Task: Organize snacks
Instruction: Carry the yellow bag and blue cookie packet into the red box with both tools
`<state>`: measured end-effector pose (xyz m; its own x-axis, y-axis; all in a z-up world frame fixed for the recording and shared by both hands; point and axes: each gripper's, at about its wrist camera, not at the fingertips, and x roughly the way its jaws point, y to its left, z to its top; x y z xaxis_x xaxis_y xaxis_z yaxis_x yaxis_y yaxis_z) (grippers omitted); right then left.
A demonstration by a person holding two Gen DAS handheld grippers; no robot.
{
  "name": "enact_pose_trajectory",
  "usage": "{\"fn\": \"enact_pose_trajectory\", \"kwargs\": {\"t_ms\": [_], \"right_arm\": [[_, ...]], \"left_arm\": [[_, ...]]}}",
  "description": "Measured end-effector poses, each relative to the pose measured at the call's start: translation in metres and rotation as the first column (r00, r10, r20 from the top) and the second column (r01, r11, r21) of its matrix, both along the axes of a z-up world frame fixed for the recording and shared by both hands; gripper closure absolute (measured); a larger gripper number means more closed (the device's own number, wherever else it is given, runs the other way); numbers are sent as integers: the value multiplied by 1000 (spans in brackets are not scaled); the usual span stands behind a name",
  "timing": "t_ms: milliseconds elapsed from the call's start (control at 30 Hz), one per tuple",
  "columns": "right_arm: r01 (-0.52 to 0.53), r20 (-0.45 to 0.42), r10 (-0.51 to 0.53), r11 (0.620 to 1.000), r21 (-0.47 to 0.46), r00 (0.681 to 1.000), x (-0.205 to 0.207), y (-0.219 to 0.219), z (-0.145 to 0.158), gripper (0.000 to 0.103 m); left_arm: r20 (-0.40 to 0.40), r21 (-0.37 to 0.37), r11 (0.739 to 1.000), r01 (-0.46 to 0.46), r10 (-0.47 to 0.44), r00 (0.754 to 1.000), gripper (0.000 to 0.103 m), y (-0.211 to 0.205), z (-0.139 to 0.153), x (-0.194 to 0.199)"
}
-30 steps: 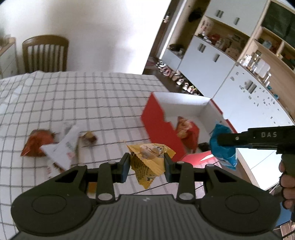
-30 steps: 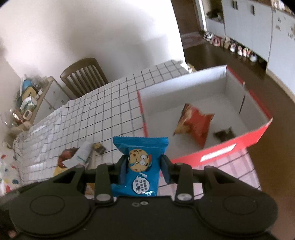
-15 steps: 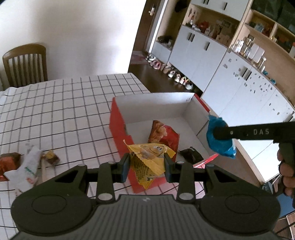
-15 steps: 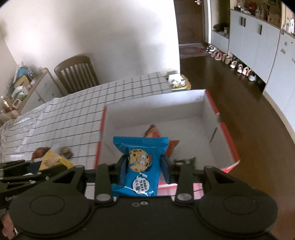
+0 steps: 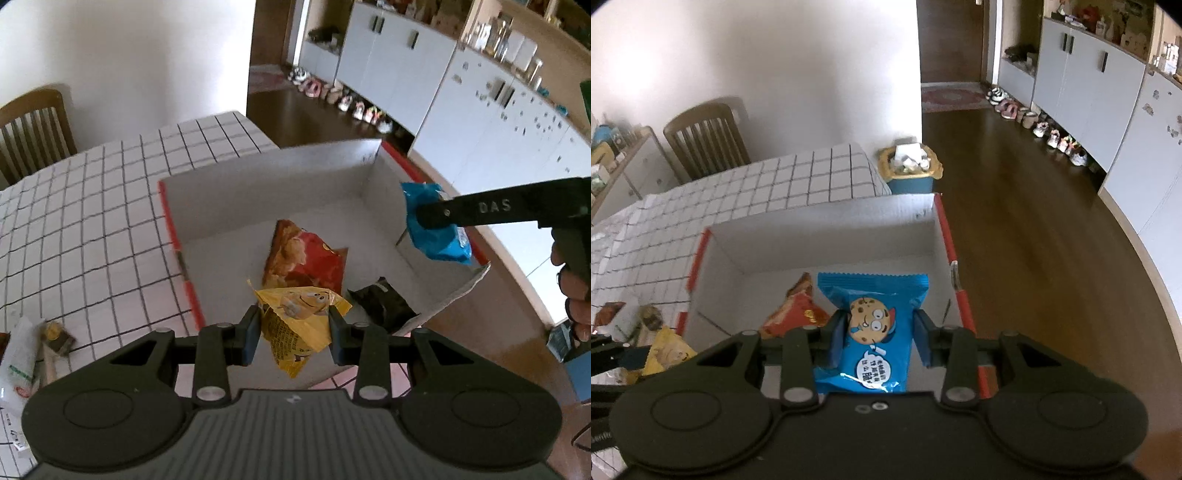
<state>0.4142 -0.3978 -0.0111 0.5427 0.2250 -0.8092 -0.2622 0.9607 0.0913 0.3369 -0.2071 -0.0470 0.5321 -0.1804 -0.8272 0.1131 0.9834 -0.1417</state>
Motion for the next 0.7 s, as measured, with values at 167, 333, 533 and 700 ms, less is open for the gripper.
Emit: {"fn": "enact_pose_trajectory", "kwargs": {"t_ms": [167, 333, 533, 700], "right_arm": [[-20, -37, 20, 1000, -6, 999, 18, 1, -19, 66], [-50, -65, 47, 998, -40, 997, 29, 10, -37, 66], [-55, -88, 49, 996, -64, 995, 38, 14, -54, 66], [-66, -102, 58, 995, -80, 993, 44, 17, -63, 66]], "left_arm": [[-63, 32, 999, 2, 0, 998, 67, -14, -16, 20], [-98, 75, 997, 8, 0, 995, 67, -24, -30, 34], [-158, 104, 994, 21, -4, 987, 67, -33, -46, 47], [-194, 122, 992, 24, 0, 981, 67, -39, -57, 55]]}}
